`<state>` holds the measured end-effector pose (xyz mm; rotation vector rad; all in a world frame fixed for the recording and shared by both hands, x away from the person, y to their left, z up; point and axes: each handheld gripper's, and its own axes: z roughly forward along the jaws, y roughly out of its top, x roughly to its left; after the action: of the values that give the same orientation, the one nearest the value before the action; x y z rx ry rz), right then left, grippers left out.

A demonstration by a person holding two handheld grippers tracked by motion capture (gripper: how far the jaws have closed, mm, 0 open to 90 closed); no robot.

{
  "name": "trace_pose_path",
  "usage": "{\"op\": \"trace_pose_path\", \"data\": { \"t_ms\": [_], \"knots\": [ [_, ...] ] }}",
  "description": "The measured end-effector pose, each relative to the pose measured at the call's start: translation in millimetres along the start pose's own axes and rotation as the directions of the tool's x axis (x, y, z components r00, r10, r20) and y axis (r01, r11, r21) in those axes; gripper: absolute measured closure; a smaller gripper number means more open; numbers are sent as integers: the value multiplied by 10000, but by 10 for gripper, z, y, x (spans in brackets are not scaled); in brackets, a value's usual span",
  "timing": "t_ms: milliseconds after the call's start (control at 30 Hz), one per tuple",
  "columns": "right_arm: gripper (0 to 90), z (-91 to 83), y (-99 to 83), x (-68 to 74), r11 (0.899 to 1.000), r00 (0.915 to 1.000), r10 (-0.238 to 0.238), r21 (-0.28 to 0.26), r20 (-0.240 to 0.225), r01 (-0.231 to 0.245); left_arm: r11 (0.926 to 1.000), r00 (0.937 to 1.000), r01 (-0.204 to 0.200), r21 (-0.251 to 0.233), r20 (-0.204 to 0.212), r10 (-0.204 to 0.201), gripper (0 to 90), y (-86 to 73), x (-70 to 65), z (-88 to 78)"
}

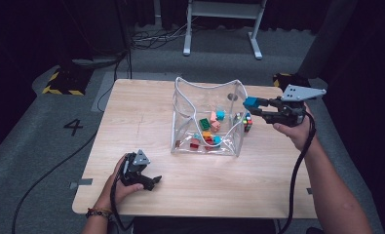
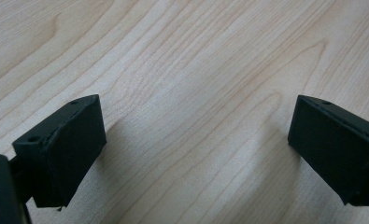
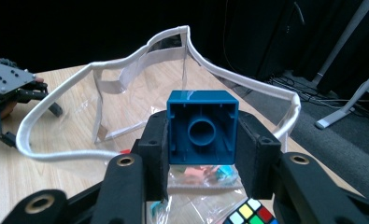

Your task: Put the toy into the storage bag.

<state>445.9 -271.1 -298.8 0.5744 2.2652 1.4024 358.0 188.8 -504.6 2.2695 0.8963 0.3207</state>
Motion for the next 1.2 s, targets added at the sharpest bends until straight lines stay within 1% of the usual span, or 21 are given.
{"op": "trace_pose_path", "data": {
  "t_ms": [133, 333, 600, 667, 700, 733, 767, 833, 867, 900, 933, 1000, 1200],
  "knots": [
    [595, 64, 71, -18, 10000, 10000, -24, 71, -6, 24, 10000, 10000, -3, 1, 0, 3, 43, 0, 0, 0],
    [595, 158, 207, -34, 9995, 9997, -255, 205, 31, 254, 10000, 10000, -3, 1, -2, 3, 43, 0, 0, 0],
    [595, 309, 299, -92, 9980, 9994, -320, 542, 92, 314, 10000, 10000, -28, 8, -7, 28, 43, 1, 2, 0],
    [595, 351, 317, -97, 9982, 9998, -213, 568, 15, 212, 10000, 10000, 86, 38, 39, -86, 41, 1, -4, 1],
    [595, 377, 326, -100, 9978, 9998, -210, 629, -8, 210, 9999, 9998, 132, 36, 126, -133, 40, 0, -7, 6],
    [595, 405, 333, -103, 9974, 9998, -203, 691, -43, 205, 10000, 10000, 78, 39, 39, -78, 40, 1, -3, 1],
    [595, 437, 339, -109, 9971, 9997, -222, 731, -104, 229, 9999, 9999, 126, 36, 110, -126, 40, 0, -6, 5],
    [595, 465, 345, -109, 9964, 9997, -226, 809, -104, 234, 10000, 10000, 59, 28, 33, -60, 40, 2, -2, 2],
    [595, 533, 359, -117, 9950, 9995, -242, 967, -208, 261, 10000, 10000, 90, 39, 42, -90, 40, 1, -4, 2],
    [595, 556, 362, -120, 9947, 9993, -275, 985, -249, 298, 10000, 10000, 51, 47, 46, -51, 40, 2, -2, 1],
    [595, 584, 367, -119, 9940, 9992, -304, 1046, -258, 329, 9999, 9999, 123, 37, 112, -123, 40, 0, -6, 5],
    [595, 640, 373, -119, 9924, 9990, -349, 1171, -277, 380, 10000, 10000, 83, 38, 40, -83, 40, 1, -4, 1],
    [595, 803, 374, -133, 9872, 9987, -339, 1548, -389, 395, 10000, 9999, 92, 31, 55, -92, 40, 1, -4, 3]
  ]
}}
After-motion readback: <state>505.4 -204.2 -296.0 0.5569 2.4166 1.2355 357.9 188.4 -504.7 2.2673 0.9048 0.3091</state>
